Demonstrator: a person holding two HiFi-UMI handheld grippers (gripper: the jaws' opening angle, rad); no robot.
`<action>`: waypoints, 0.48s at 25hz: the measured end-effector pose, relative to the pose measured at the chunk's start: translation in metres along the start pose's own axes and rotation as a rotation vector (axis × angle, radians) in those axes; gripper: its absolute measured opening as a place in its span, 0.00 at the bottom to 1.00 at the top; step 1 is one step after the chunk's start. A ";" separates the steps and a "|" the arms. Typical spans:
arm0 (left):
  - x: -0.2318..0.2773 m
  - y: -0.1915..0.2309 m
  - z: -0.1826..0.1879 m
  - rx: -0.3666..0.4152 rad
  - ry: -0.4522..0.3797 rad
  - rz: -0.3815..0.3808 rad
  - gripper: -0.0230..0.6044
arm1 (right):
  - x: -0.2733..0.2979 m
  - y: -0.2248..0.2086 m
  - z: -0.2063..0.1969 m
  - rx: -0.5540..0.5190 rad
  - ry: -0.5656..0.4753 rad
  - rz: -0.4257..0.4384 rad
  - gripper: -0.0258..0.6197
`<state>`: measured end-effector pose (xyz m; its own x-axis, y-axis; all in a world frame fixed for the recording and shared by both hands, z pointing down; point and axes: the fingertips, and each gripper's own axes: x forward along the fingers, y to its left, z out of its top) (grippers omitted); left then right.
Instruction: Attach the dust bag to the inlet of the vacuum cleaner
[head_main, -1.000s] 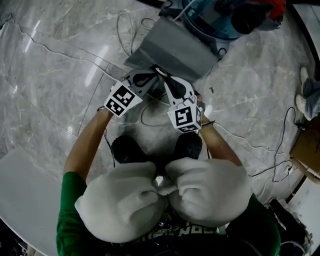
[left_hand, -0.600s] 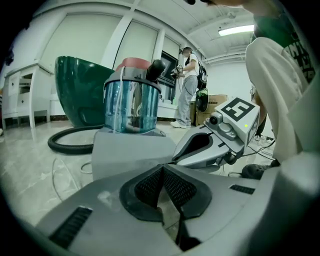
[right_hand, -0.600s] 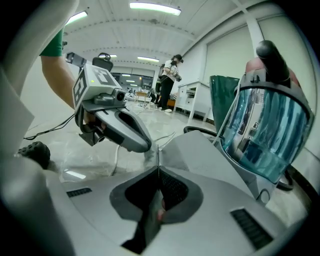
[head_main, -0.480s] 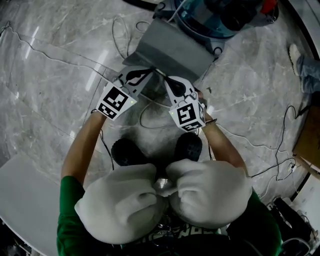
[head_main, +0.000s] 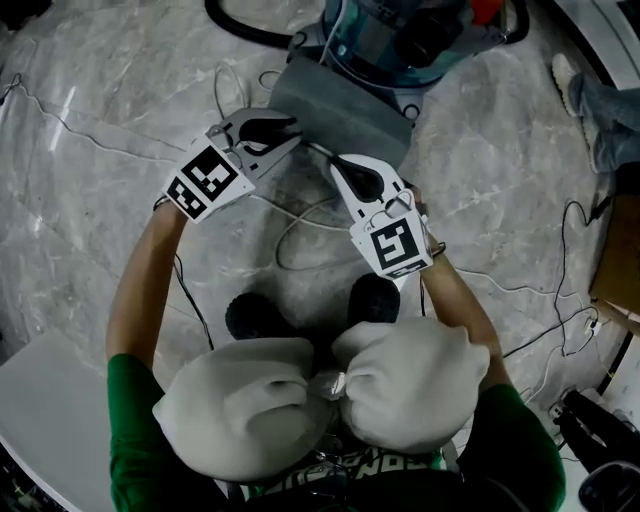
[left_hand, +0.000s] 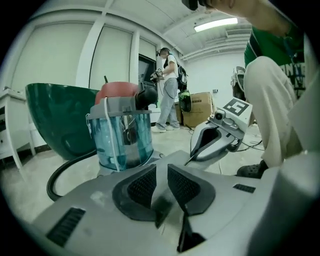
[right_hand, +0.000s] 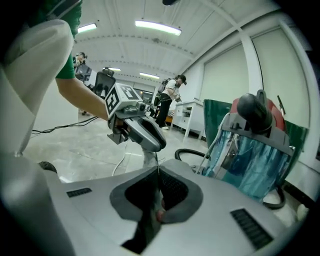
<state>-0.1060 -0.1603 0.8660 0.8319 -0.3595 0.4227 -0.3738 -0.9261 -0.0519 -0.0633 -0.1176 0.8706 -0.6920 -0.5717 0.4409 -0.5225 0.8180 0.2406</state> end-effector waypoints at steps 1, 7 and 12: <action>0.000 -0.001 0.005 -0.014 -0.005 -0.018 0.13 | -0.004 -0.006 0.004 0.002 -0.008 -0.008 0.06; 0.009 -0.008 0.029 -0.003 -0.007 -0.083 0.13 | -0.023 -0.027 0.022 -0.048 -0.067 -0.008 0.06; 0.012 -0.013 0.044 -0.010 -0.008 -0.125 0.12 | -0.035 -0.034 0.035 -0.072 -0.107 0.044 0.06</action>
<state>-0.0738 -0.1578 0.8321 0.8754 -0.2421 0.4183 -0.2711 -0.9625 0.0102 -0.0388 -0.1277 0.8169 -0.7643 -0.5360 0.3587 -0.4563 0.8424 0.2864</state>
